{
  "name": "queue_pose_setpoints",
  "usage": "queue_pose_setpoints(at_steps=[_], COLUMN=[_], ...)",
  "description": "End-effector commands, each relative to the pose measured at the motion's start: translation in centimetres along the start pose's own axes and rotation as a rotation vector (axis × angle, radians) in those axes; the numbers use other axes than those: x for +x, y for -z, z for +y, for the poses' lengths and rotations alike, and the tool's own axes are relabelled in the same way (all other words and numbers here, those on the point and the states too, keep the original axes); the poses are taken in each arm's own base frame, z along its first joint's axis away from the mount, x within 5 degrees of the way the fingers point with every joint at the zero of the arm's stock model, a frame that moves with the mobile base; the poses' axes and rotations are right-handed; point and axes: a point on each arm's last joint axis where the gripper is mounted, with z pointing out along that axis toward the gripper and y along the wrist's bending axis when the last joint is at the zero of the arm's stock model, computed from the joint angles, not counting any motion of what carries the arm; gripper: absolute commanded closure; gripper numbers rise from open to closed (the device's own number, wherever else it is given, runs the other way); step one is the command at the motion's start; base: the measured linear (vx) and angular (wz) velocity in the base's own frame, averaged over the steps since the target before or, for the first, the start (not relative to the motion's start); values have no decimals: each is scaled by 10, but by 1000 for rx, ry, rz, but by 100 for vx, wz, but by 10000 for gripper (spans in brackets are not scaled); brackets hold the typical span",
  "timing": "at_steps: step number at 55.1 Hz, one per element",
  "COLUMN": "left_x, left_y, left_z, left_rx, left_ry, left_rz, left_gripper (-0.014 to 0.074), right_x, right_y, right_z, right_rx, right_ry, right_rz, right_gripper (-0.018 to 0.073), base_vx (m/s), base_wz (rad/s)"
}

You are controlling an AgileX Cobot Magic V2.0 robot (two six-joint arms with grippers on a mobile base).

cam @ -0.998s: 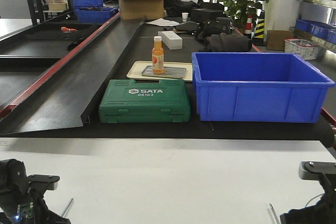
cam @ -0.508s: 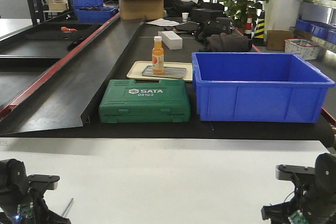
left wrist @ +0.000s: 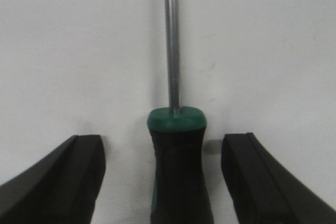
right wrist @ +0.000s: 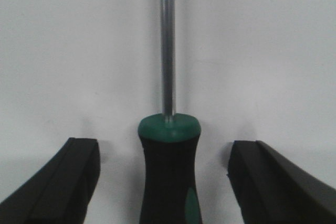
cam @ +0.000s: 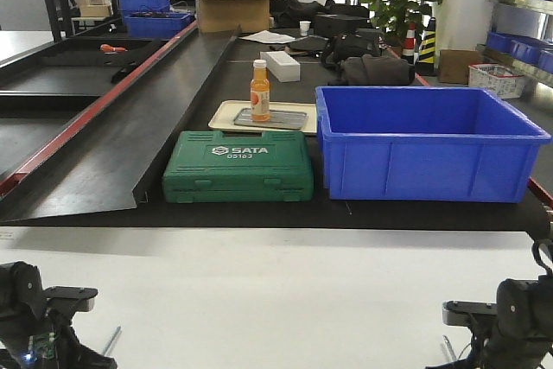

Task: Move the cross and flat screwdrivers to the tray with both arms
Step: 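Close left and right grippers around the screwdriver handles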

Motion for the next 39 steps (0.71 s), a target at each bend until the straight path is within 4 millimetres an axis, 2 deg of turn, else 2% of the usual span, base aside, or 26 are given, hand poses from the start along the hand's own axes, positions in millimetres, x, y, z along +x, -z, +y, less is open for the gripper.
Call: queue_pose_setpoints(at_steps=[1,12,23,32,39], left_x=[-9,-9,-9,-9,-9], left_y=[18,18,17,17,18], left_z=[-5,-7,-11,-15,-16], left_rx=[11,29,39,73,91], left_ry=[17,35,35,66,85], left_rz=[-71,-71,-65,-62,-67], left_gripper=[11,67,204,409,608], right_x=[-9,-6,-6,-8,-11], right_y=[19,19,19,19,22], right_z=[0,0,0,0,0], right_rx=[-2,-2,-2,-3,-6], right_ry=[4,-2,-2,0,3], right_rz=[-66,-38,-38,-53,-99], right_gripper=[38,202,398,565,573], base_vx=[0,0,0,0,0], base_wz=[0,0,0,0,0])
